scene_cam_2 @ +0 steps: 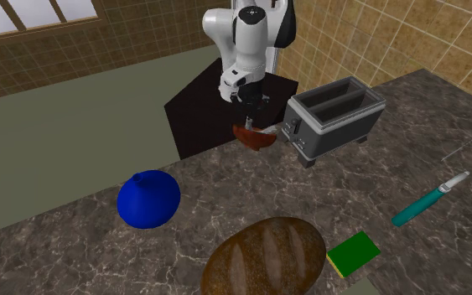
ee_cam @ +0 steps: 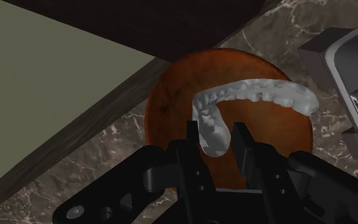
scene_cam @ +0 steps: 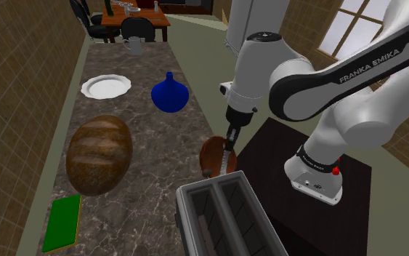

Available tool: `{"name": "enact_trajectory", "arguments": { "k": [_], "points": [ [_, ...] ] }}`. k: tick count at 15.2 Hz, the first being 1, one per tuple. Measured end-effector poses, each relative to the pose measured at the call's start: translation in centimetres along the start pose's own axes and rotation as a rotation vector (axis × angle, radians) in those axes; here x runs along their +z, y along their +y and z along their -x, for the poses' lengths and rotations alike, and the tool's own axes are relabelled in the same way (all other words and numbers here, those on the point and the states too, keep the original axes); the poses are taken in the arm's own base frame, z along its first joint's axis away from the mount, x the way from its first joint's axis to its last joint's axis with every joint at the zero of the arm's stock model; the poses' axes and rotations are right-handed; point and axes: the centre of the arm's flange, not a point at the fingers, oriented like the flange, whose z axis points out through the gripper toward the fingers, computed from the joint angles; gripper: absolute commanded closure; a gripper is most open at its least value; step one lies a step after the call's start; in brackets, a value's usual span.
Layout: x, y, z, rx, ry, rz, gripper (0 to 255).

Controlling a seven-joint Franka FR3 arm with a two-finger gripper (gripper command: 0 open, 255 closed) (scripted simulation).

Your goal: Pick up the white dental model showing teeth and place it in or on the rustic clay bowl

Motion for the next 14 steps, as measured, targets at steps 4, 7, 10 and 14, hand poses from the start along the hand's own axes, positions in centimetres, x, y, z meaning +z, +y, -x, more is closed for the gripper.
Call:
{"name": "enact_trajectory", "arguments": {
  "k": [4,7,10,14],
  "points": [
    [2.0,0.2,-0.1,0.001,0.007,-0.001,255],
    [2.8,0.2,0.0,0.001,0.007,-0.001,255],
    [2.9,0.1,0.0,0.001,0.006,-0.001,255],
    [3.1,0.1,0.1,0.0,0.001,0.0,0]
  ]
}}
